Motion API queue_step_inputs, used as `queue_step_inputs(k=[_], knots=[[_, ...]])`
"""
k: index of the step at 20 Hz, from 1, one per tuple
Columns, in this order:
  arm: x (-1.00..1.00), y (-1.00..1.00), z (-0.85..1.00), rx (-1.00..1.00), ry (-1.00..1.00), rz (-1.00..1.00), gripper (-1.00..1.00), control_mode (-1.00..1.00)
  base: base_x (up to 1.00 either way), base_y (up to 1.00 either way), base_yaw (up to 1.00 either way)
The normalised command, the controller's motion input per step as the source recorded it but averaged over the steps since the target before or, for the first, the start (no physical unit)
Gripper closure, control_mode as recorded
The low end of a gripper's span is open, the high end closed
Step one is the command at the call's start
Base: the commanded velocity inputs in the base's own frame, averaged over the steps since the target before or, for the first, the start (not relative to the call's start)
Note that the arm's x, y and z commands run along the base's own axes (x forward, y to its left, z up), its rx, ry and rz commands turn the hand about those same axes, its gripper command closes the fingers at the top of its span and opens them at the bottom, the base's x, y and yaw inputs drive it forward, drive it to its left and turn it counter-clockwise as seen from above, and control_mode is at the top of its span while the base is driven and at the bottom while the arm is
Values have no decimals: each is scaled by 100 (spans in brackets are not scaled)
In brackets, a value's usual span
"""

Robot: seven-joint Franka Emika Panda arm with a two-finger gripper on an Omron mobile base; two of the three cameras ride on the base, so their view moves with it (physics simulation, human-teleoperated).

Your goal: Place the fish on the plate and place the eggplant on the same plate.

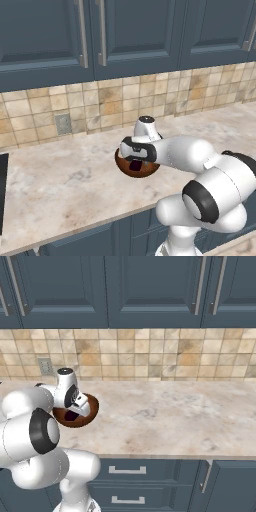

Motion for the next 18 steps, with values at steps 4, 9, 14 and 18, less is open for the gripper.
queue_step_inputs(k=[4,9,14,18], knots=[[0,0,0,0,0,0,100,-100,0,0,0],[0,0,0,0,0,0,100,-100,0,0,0],[0,0,0,0,0,0,100,-100,0,0,0],[-2,-3,23,0,-3,0,100,-100,0,0,0]])
